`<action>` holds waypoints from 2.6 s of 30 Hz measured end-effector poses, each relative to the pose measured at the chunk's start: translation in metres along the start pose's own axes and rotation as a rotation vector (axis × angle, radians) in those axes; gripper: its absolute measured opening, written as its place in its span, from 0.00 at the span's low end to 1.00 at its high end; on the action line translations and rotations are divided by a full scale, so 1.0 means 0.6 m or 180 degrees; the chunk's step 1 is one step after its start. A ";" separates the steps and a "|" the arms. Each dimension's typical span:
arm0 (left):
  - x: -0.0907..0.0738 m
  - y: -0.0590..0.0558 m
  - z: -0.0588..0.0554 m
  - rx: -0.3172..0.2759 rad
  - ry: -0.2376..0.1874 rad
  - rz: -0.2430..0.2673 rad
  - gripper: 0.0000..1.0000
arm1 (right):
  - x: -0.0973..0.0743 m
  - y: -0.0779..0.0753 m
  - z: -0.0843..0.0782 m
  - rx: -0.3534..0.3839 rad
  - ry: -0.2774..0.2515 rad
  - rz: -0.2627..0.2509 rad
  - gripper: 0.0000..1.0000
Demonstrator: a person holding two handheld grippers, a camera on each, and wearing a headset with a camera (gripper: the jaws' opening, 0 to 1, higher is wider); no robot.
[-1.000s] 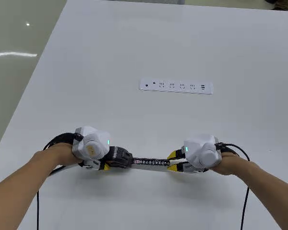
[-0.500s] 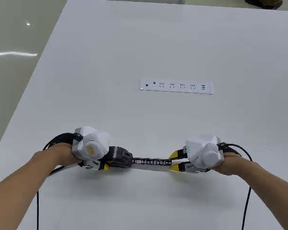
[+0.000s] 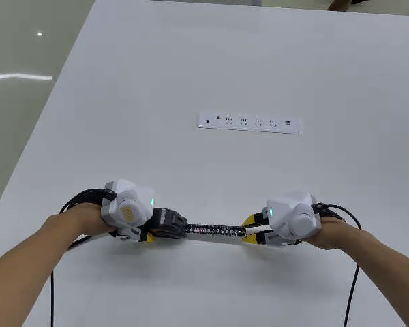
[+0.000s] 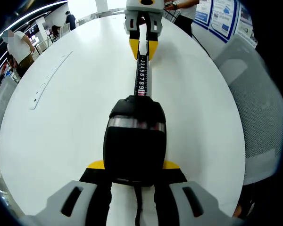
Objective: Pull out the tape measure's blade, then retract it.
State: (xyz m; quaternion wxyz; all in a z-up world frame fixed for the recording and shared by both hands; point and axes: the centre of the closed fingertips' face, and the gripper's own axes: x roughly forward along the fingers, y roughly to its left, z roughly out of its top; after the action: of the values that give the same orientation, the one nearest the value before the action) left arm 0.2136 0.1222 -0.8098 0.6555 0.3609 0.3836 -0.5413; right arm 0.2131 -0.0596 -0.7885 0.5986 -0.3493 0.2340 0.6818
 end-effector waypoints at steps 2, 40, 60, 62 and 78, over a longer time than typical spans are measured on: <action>0.000 0.000 -0.001 0.0002 0.0002 -0.0001 0.29 | -0.001 0.001 -0.001 0.0003 0.0001 0.0003 0.12; -0.002 -0.003 0.006 -0.0007 0.0018 -0.0002 0.29 | -0.018 0.002 -0.024 0.0025 0.0029 -0.0013 0.12; -0.001 -0.003 0.004 -0.0010 0.0036 -0.0005 0.29 | -0.026 0.004 -0.032 0.0034 0.0041 -0.0008 0.12; -0.001 -0.002 0.003 -0.0013 0.0036 -0.0005 0.29 | -0.027 0.004 -0.033 0.0035 0.0045 -0.0009 0.12; 0.000 -0.001 0.001 -0.0019 0.0040 -0.0008 0.29 | -0.032 0.004 -0.039 0.0052 0.0051 -0.0003 0.12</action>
State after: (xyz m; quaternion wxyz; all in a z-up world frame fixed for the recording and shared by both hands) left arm 0.2133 0.1218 -0.8099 0.6534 0.3619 0.3897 -0.5387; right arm 0.2159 -0.0902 -0.7894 0.5998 -0.3499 0.2442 0.6768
